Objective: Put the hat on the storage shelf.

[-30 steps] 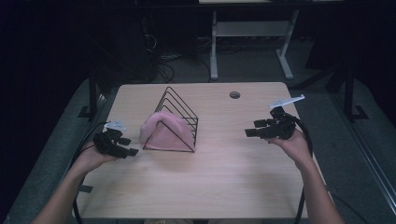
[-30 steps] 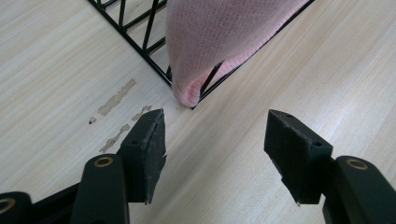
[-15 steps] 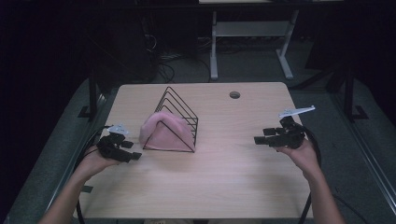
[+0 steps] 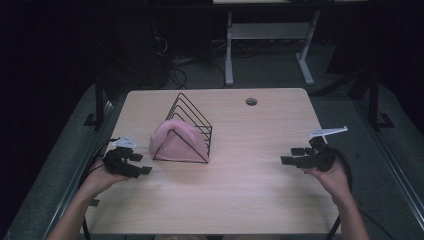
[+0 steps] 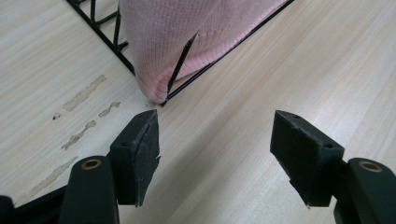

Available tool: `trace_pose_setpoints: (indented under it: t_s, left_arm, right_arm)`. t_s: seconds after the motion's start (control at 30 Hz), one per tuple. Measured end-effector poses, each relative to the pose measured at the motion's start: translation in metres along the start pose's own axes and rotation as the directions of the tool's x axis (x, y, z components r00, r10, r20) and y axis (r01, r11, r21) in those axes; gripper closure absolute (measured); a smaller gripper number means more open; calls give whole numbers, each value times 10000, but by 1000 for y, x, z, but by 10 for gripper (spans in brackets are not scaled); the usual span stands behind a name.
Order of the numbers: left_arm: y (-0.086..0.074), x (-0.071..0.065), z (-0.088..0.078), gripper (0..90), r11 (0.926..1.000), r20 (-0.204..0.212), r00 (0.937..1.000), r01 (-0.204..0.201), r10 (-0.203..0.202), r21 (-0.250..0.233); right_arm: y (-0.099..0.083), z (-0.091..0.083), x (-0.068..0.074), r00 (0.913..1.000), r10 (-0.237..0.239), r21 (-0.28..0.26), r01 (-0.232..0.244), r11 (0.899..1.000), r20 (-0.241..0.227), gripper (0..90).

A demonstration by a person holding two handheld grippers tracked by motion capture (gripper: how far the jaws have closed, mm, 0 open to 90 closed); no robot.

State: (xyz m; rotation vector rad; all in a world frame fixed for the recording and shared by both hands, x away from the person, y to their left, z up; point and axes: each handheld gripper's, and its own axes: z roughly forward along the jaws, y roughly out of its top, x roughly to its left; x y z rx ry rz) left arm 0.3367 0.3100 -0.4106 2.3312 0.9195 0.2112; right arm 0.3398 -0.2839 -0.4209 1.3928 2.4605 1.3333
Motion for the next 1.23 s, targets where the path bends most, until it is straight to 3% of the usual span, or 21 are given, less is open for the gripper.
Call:
trace_pose_setpoints:
  t_s: [0.2, 0.33, 0.63, 0.73, 0.9, 1.03, 1.13, 1.23]
  left_arm:
    - [-5, -3, -3, 326, 9994, -35, 9998, 177, -178, -300]
    - [-8, -6, -5, 323, 9990, -144, 9999, 82, -88, -437]
    - [-14, -19, -3, 309, 9975, -350, 9992, 186, -210, -680]
    - [-19, -25, -2, 306, 9945, -293, 9987, 394, -424, -967]
    - [-31, -34, 5, 299, 9868, -122, 9966, 794, -820, -1412]
    - [-35, -41, 6, 299, 9857, -180, 9970, 720, -756, -1525]
    - [-38, -44, 6, 298, 9799, 38, 9958, 907, -915, -1778]
    - [-41, -44, 5, 293, 9816, 80, 9964, 847, -846, -1714]
  right_arm:
    - [-16, -5, -1, 9998, -13, 237, 9, 9997, 177, 259]
    - [-26, -11, -1, 9998, 20, 208, -24, 9998, 219, 259]
    - [-49, -17, 1, 9990, -42, 337, 27, 9994, 439, 259]
    - [-55, -17, 3, 9990, -85, 302, 72, 9995, 433, 258]
    - [-67, -14, 10, 9983, -1, 65, -3, 10000, 578, 253]
    - [-76, -10, 19, 9981, -101, -269, 118, 9996, 615, 253]
    - [-81, -9, 25, 9979, -208, -343, 229, 9991, 620, 249]
    - [-85, -10, 30, 9977, -281, -615, 319, 9976, 617, 249]
